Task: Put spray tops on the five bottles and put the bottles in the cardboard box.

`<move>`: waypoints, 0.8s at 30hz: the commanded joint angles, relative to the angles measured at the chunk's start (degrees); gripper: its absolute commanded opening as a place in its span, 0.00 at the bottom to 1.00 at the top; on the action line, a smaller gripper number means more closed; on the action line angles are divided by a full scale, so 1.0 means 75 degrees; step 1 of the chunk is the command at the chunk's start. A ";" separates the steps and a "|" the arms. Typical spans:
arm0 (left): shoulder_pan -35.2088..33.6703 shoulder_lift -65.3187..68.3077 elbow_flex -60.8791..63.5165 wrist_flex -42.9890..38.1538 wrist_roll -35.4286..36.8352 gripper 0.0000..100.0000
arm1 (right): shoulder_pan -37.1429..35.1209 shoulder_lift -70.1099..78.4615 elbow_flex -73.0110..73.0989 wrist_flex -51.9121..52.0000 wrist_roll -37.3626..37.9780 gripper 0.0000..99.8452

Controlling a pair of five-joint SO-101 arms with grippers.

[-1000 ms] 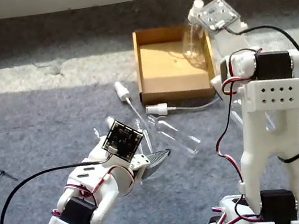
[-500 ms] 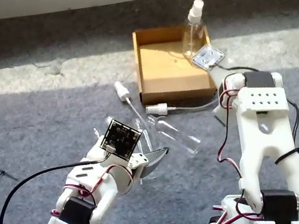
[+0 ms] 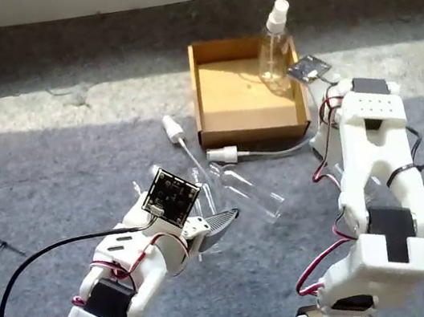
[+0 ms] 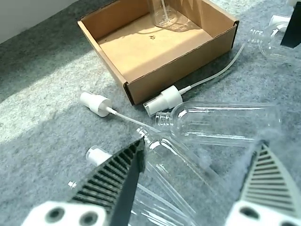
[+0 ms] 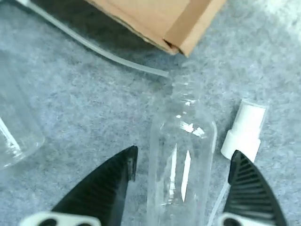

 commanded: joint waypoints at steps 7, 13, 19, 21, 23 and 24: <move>-0.0053 -0.0018 -0.0111 -0.0188 0.0047 0.33 | -0.0029 0.0615 -0.0451 -0.0135 0.0070 0.27; -0.0041 -0.0018 -0.0111 -0.0188 0.0047 0.33 | -0.0240 0.1084 -0.0416 -0.0686 0.0012 0.27; -0.0041 -0.0018 -0.0111 -0.0188 0.0047 0.33 | -0.0064 0.1190 -0.0404 -0.0768 0.0012 0.16; -0.0041 -0.0018 -0.0111 -0.0188 0.0047 0.33 | 0.0018 0.0979 -0.0369 -0.0709 0.0000 0.10; -0.0041 -0.0018 -0.0111 -0.0188 0.0047 0.33 | 0.0123 0.0697 -0.0381 -0.0299 0.0000 0.06; -0.0041 -0.0018 -0.0111 -0.0188 0.0047 0.33 | 0.0147 0.0510 -0.0393 -0.0100 -0.0012 0.04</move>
